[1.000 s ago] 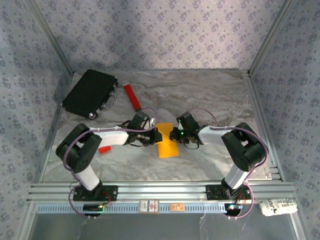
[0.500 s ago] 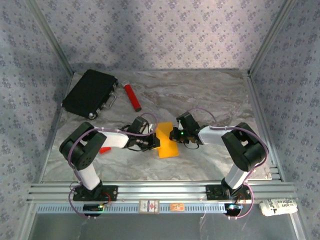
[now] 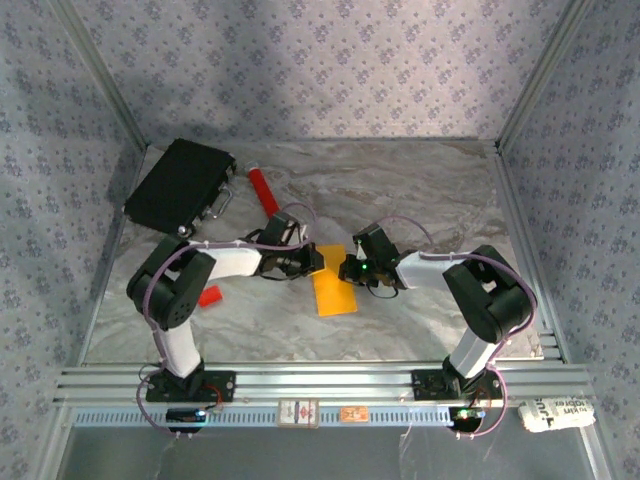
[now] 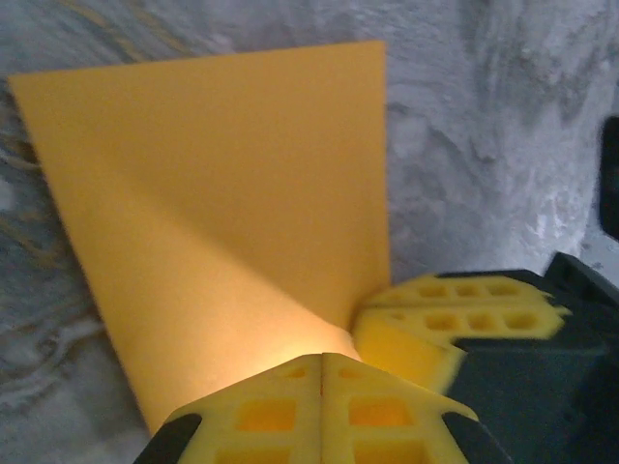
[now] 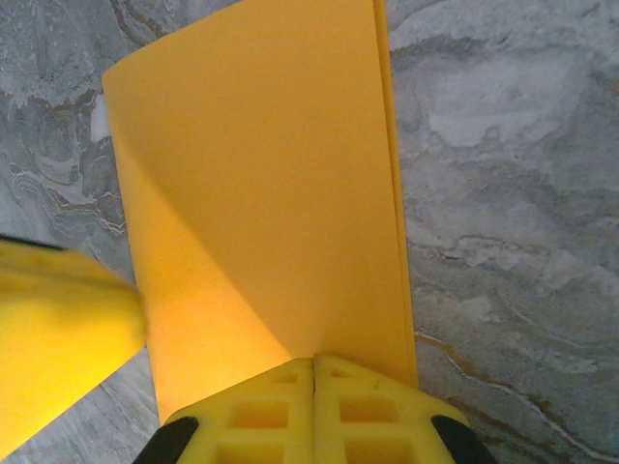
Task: Fold a paper plane with a square sheet of paper (pick it up from the middle)
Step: First fold the square sheet of paper in half at the center of the table.
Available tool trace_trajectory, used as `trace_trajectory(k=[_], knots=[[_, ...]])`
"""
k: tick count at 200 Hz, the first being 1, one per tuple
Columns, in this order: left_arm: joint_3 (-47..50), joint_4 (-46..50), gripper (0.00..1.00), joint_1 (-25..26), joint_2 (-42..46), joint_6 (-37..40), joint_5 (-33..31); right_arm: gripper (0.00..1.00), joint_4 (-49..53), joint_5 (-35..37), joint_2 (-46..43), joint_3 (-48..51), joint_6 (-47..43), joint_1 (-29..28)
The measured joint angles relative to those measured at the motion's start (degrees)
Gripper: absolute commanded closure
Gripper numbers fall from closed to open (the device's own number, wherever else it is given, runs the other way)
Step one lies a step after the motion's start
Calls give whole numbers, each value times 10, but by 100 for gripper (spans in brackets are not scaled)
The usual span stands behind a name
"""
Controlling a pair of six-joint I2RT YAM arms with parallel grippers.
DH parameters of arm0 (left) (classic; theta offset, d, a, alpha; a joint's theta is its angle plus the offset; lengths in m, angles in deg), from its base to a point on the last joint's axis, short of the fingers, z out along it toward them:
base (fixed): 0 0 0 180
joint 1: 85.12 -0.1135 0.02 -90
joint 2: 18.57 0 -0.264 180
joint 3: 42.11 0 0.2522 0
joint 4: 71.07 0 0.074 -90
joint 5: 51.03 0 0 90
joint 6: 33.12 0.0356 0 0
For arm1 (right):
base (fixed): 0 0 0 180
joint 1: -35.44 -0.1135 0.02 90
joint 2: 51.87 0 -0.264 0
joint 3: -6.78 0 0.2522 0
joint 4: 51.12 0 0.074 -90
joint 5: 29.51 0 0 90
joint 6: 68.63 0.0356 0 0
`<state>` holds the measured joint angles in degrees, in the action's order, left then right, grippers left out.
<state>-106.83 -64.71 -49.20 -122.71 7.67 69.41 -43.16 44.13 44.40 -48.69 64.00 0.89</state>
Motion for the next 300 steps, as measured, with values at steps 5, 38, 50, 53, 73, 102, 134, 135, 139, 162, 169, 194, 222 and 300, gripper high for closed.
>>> trace_trajectory(k=[5, 38, 50, 53, 73, 102, 134, 135, 139, 162, 169, 194, 222, 300], knots=[[0, 1, 94, -2, -4, 0, 0, 100, 0, 0, 0, 0, 0, 0], [0, 1, 94, -8, -23, 2, 2, 100, 0, 0, 0, 0, 0, 0], [0, 1, 94, -9, -23, 3, 4, 100, 0, 0, 0, 0, 0, 0], [0, 1, 94, -10, -23, 3, 4, 100, 0, 0, 0, 0, 0, 0], [0, 2, 93, -11, -23, 4, 4, 100, 0, 0, 0, 0, 0, 0], [-13, 17, 92, -14, -23, 8, 7, 100, 0, 0, 0, 0, 0, 0], [-35, 16, 92, -30, -23, 8, 17, 100, 0, 0, 0, 0, 0, 0], [-35, 16, 92, -31, -23, 8, 17, 100, 0, 0, 0, 0, 0, 0], [-38, 16, 92, -33, -23, 8, 19, 100, 0, 0, 0, 0, 0, 0], [-51, 16, 92, -43, -31, 8, 24, 100, 0, 0, 0, 0, 0, 1], [-54, 16, 92, -45, -36, 8, 26, 100, 0, 0, 0, 0, 0, 1], [-63, 16, 92, -49, -61, 8, 28, 100, 0, 0, -1, 0, 0, 1], [-72, 17, 92, -59, -77, 8, 30, 100, 1, 0, -1, 0, 0, 1], [-128, 60, 92, -86, -101, 7, -6, 100, -2, 1, -6, 7, -1, 2]])
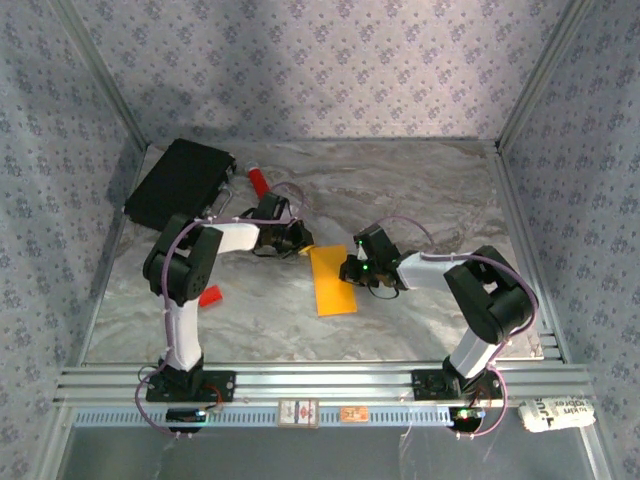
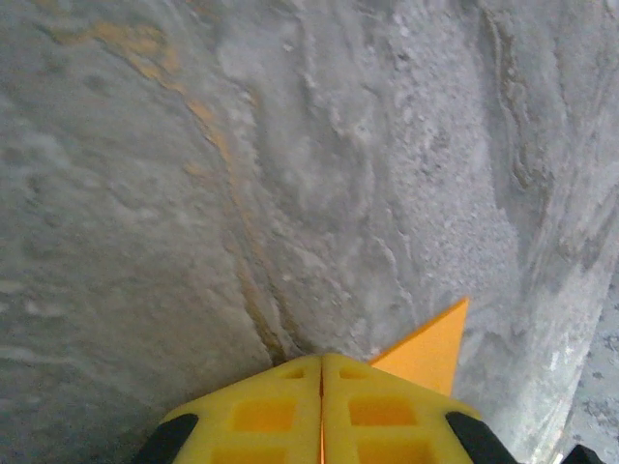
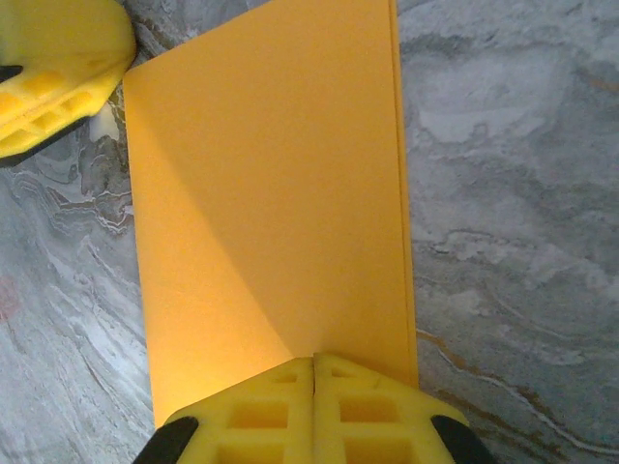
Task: Fold a paper plane with a square sheet of paper (pick it up from the middle)
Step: First fold the square sheet of paper in half at the center of the table.
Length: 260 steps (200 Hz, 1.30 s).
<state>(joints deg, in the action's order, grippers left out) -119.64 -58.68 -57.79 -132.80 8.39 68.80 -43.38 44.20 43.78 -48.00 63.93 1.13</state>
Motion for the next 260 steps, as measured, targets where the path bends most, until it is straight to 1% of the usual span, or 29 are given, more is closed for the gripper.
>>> trace_trajectory(k=[21, 50, 81, 113, 153, 190, 217, 260], knots=[[-3, 8, 92, 0, 0, 0, -4, 100, 0, 0, -1, 1, 0, 1], [-4, 27, 89, 1, 10, 1, -13, 100, 1, 0, -2, 0, 0, 1], [-4, 54, 89, 2, 54, 5, -24, 100, 6, 0, -2, -3, 0, 2], [-4, 52, 90, 17, 89, 14, -14, 100, 16, 0, -1, -9, 0, 2], [-3, 35, 90, 41, 61, 13, 19, 100, 18, 0, 0, -9, 0, 3], [11, 7, 91, 32, 16, 0, 25, 100, 18, 0, 0, -9, 0, 3], [18, 6, 91, 24, 10, -6, 25, 100, 18, 0, -1, -9, 0, 3], [12, 14, 89, 24, 10, -4, 25, 100, 16, -11, -1, -9, 1, 7]])
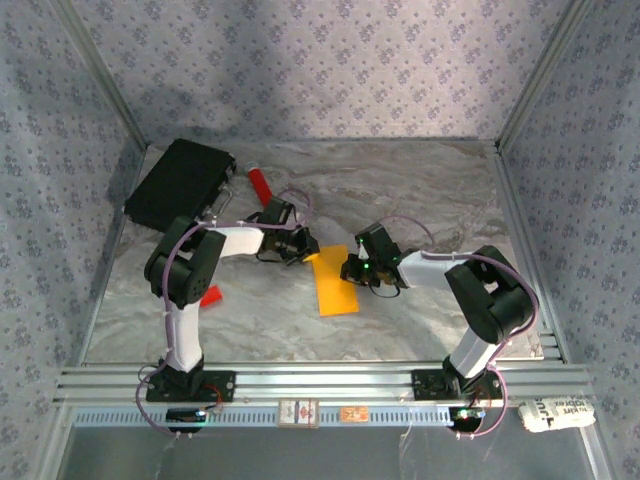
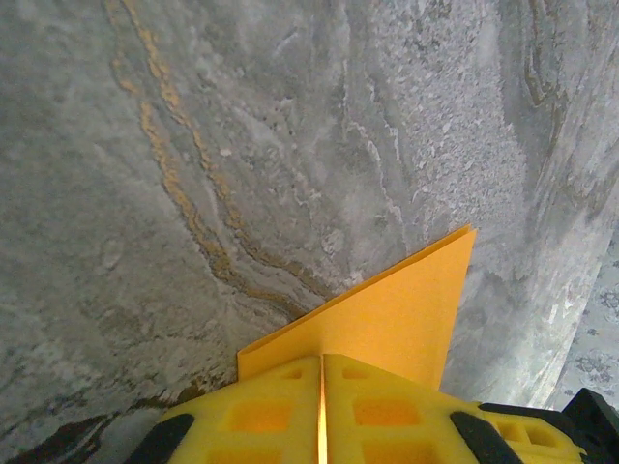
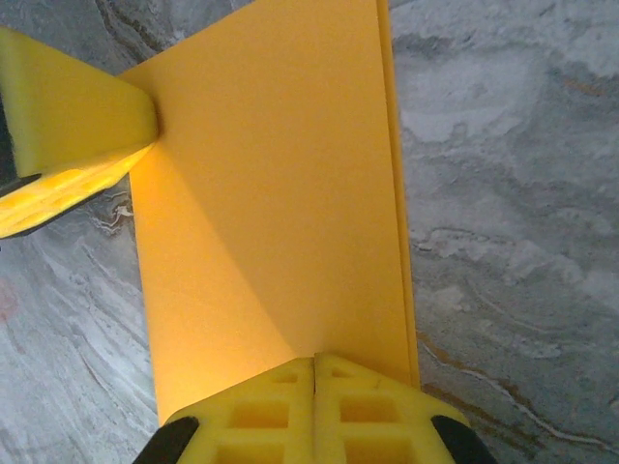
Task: Fold a paper plane with a square sheet of paper (pick it up from the middle)
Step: First fold the square sheet of paper in half at the center of the table, then fold the triangle a second time at the center of the table.
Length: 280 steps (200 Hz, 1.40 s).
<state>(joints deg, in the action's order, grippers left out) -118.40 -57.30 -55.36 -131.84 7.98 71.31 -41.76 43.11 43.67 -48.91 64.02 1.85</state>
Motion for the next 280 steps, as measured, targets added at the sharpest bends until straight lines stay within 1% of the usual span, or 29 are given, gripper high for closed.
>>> trace_trajectory(k=[29, 33, 64, 89, 123, 180, 195, 245, 280], knots=[[-15, 20, 87, 5, 5, 5, -3, 91, 16, -6, -15, 2, 4, 10], [-16, 21, 87, 6, 8, 5, -4, 87, 19, -6, -19, 3, 5, 11], [-24, 31, 86, 23, 37, 11, -2, 76, 44, -6, -80, 15, 13, 29], [-35, 30, 86, 37, 39, 16, 2, 69, 56, -6, -132, 40, 21, 43], [-34, 30, 87, 41, 35, 16, 5, 65, 71, -16, -169, 70, 35, 49], [3, 23, 88, 41, 7, 16, 4, 57, 92, -37, -169, 84, 59, 33], [12, 5, 88, 38, 6, 15, 13, 55, 94, -44, -169, 93, 68, 30], [43, -56, 88, 30, 9, 11, 37, 55, 95, -72, -169, 108, 95, 16], [47, -65, 88, 28, 9, 9, 43, 55, 78, -94, -158, 120, 111, 12]])
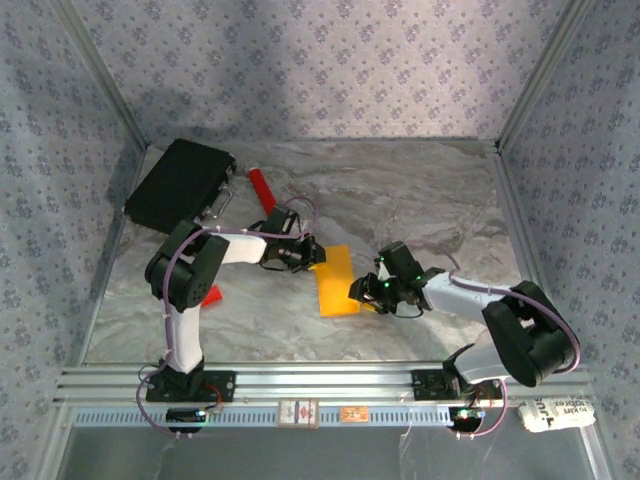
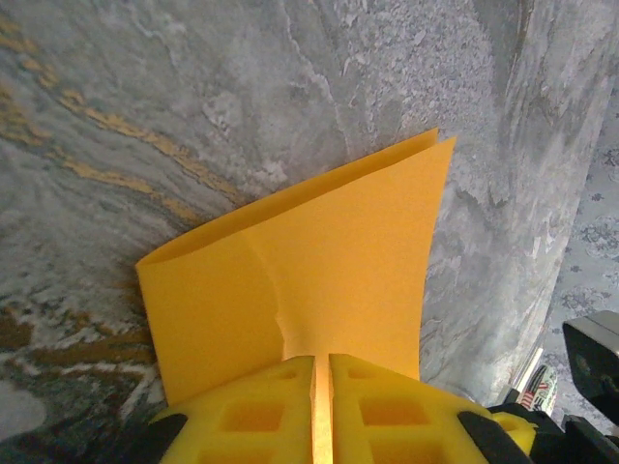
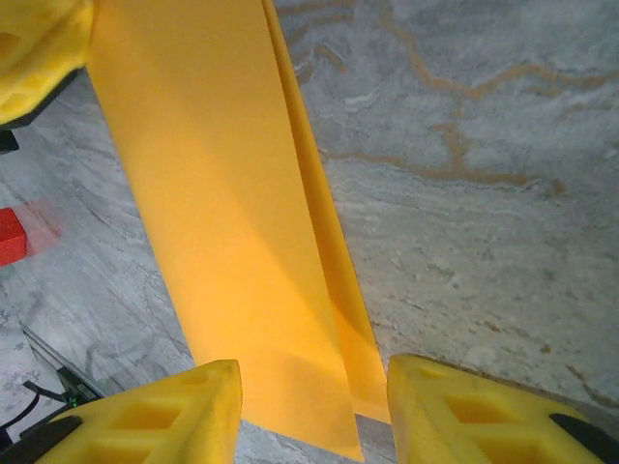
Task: Fold a paper plane with a square sheet of paper (pick it up from the middle)
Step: Fold the triangle a second time at the center of the table.
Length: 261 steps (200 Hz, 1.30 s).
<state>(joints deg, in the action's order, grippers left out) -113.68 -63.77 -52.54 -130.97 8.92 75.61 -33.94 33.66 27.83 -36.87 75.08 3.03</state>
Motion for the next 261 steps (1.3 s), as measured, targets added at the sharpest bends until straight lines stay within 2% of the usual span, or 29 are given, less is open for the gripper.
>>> trace_trajectory(k=[74, 119, 172, 261], knots=[[0, 0, 88, 0, 0, 0, 0, 63, -44, -22, 20, 0, 21, -3], [0, 0, 88, 0, 0, 0, 1, 62, -81, -29, 23, 0, 25, 0], [-2, 2, 88, 0, 0, 0, 2, 60, -126, -53, 67, -7, 24, 18], [-2, 2, 88, 0, 0, 0, 2, 63, -155, -75, 98, -16, 22, 34]])
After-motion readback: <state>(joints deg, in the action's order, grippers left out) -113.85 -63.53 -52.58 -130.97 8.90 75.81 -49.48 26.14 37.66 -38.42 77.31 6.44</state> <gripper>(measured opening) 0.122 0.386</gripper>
